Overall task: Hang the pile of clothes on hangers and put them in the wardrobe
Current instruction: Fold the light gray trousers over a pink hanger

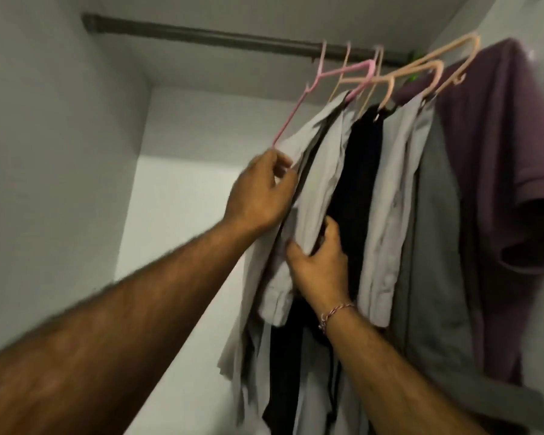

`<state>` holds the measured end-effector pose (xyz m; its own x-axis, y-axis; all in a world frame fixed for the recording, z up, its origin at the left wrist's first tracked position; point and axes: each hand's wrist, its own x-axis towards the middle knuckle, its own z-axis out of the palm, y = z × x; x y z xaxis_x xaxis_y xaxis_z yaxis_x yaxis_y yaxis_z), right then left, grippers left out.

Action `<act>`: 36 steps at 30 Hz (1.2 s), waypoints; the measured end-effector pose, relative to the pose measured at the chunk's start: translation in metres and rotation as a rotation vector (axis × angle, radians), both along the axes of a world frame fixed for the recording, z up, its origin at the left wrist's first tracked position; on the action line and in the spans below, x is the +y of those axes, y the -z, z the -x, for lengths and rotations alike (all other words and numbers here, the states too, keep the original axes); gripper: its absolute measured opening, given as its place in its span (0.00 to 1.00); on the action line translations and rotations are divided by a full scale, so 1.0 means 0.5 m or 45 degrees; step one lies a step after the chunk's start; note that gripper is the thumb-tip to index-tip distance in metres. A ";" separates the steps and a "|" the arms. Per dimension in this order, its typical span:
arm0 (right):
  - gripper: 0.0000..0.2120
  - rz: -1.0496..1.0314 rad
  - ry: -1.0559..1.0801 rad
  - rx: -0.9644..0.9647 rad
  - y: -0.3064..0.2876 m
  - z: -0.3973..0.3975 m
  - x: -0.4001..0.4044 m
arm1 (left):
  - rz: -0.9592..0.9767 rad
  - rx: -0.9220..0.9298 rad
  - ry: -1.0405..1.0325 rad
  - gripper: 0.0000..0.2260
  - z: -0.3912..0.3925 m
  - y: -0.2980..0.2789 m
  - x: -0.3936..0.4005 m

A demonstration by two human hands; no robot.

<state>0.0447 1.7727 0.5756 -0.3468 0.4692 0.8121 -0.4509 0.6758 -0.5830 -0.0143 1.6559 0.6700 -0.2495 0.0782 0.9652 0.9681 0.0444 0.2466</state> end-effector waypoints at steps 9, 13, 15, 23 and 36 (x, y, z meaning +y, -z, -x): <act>0.36 -0.224 -0.129 -0.608 0.447 -0.022 -0.145 | 0.500 -0.447 -0.214 0.18 -0.074 0.671 -0.232; 0.33 -0.230 -0.367 -0.796 0.638 -0.073 -0.331 | 0.546 -0.708 -0.353 0.18 -0.203 0.915 -0.440; 0.31 -0.298 -0.526 -0.862 0.727 -0.116 -0.456 | 0.499 -0.852 -0.449 0.18 -0.276 1.007 -0.565; 0.27 -0.703 -1.217 -0.982 0.985 -0.393 -1.003 | 0.190 -1.281 -0.983 0.17 -0.682 1.221 -1.101; 0.24 -1.392 -2.223 -1.005 1.155 -0.959 -1.787 | -0.452 -1.805 -1.810 0.21 -1.514 1.357 -1.638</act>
<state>0.5243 0.8791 -0.0018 -0.0875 -0.9961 -0.0125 -0.7271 0.0724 -0.6827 0.7425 0.8371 -0.0086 -0.3897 -0.9209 0.0039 -0.5390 0.2315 0.8098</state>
